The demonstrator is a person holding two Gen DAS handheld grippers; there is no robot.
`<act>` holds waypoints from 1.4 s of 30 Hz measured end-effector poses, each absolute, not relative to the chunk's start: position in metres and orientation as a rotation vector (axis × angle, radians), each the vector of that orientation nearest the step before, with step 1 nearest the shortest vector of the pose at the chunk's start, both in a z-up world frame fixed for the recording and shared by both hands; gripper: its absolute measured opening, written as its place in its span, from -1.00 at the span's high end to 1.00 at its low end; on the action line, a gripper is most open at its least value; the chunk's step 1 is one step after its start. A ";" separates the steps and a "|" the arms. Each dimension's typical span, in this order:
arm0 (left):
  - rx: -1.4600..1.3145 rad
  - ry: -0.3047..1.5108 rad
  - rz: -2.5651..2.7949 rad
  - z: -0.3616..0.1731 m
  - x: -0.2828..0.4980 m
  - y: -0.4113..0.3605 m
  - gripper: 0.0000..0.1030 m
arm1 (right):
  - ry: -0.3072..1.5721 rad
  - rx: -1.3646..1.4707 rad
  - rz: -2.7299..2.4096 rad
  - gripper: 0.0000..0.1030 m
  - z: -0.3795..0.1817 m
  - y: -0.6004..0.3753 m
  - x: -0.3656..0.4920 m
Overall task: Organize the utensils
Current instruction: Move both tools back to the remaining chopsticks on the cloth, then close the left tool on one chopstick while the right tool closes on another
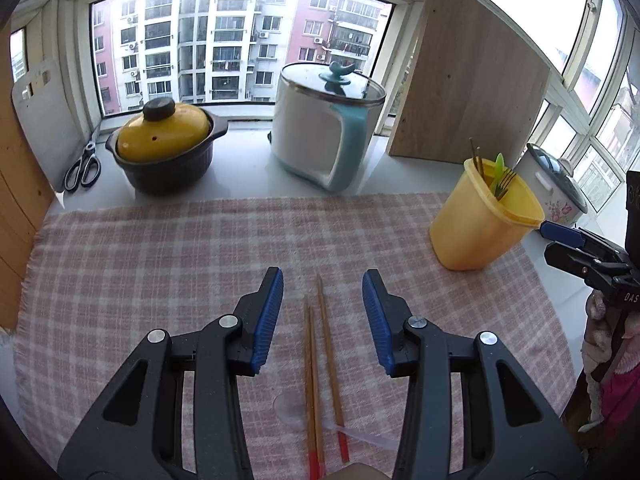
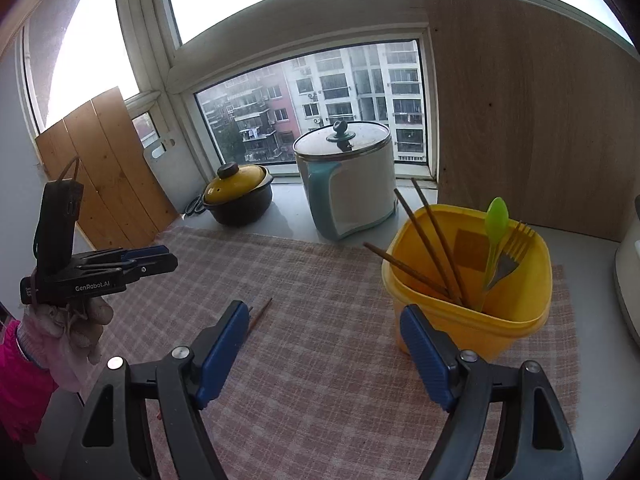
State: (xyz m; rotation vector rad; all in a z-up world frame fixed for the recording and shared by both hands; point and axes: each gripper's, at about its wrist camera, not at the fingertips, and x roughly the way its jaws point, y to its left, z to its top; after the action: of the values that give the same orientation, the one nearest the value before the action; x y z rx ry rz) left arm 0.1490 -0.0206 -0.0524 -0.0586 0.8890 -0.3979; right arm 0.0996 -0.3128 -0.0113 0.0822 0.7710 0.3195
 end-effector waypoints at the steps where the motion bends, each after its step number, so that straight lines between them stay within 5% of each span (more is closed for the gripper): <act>1: -0.056 0.902 -0.393 -0.058 0.146 -0.017 0.19 | 0.789 0.093 0.331 -0.55 -0.017 -0.310 0.102; 8: -0.084 1.015 -0.394 -0.099 0.136 -0.008 0.21 | 0.903 0.123 0.375 -0.24 -0.055 -0.282 0.121; 13: -0.071 1.078 -0.396 -0.122 0.137 -0.012 0.48 | 0.999 0.171 0.398 0.08 -0.083 -0.266 0.136; 18: -0.052 1.130 -0.405 -0.144 0.141 -0.021 0.66 | 1.053 0.187 0.406 0.19 -0.103 -0.251 0.143; 42: 0.045 1.159 -0.408 -0.169 0.148 -0.039 0.79 | 1.160 0.166 0.439 0.60 -0.141 -0.197 0.172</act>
State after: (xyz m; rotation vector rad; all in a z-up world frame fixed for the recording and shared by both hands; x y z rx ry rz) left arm 0.1483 -0.0388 -0.1689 0.0453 1.1588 -0.4084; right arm 0.1720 -0.1969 -0.1411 0.1663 1.1597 0.4387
